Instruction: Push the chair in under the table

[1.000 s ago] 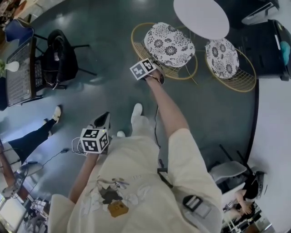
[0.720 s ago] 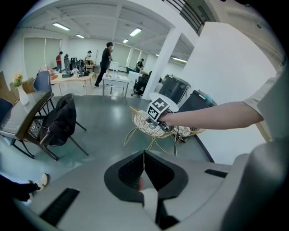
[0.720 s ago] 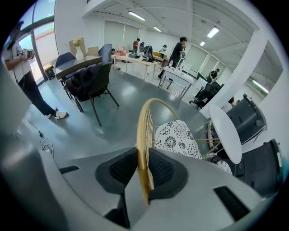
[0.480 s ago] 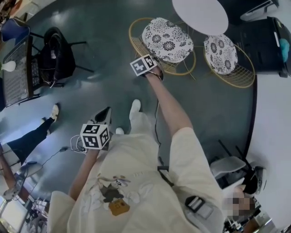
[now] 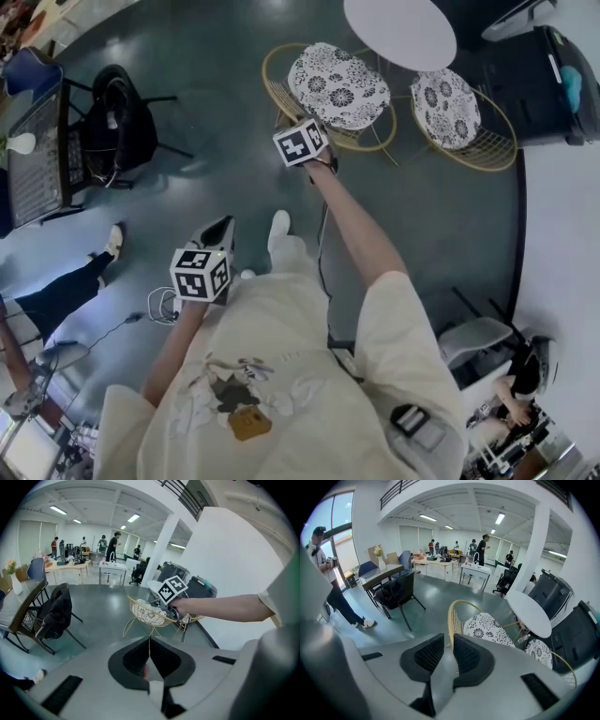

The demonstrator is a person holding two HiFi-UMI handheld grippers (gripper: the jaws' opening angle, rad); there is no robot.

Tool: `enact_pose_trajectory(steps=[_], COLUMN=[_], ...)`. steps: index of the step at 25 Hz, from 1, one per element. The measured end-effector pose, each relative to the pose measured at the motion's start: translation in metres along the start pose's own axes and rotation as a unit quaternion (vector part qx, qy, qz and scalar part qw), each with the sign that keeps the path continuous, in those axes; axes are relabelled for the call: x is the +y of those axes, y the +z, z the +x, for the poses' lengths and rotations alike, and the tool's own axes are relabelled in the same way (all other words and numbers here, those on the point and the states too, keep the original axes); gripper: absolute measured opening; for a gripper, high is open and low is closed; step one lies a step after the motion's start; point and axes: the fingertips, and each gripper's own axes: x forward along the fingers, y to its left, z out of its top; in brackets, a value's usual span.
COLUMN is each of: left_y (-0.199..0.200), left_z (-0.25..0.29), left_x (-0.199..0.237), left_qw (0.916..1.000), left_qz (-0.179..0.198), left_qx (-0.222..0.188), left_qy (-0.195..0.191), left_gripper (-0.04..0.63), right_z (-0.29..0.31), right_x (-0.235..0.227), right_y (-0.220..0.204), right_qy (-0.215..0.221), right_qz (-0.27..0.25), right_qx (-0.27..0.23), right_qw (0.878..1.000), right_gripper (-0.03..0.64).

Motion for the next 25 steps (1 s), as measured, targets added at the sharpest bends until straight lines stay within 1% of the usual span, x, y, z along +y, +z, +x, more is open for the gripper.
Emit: enact_pose_trajectory(steps=[5,11,15,19,21,25], left_y=[-0.005,-0.019,-0.032,-0.042,-0.047,-0.065], left_z=[-0.011,-0.026,-0.044,-0.068,-0.081,-0.102], left_x=[-0.008,-0.023,-0.032,-0.036,-0.035,-0.033], left_qw=[0.9999,0.9994,0.999,0.9979,0.9974,0.9968], left_qz=[0.01,0.021,0.015,0.014,0.013,0.018], left_qx=[-0.009,-0.02,-0.027,-0.043,-0.051,-0.06], left_qy=[-0.008,-0.02,-0.033,-0.046,-0.049,-0.05], left_gripper=[0.011,0.011,0.011,0.011,0.011,0.011], right_z=[-0.041,-0.1,-0.148,-0.187,-0.203,-0.233], right_x=[0.018,0.045,0.08,0.117,0.137,0.171], right_y=[0.007,0.008,0.001,-0.007,-0.011,-0.022], right_qy=[0.005,0.012,0.03,0.04,0.042,0.038], right_qz=[0.022,0.048,0.069,0.088,0.093,0.088], right_qx=[-0.042,-0.104,-0.146,-0.186,-0.2,-0.215], right_qw=[0.999,0.993,0.986,0.978,0.974,0.972], right_gripper=[0.033,0.023,0.017,0.014,0.012,0.008])
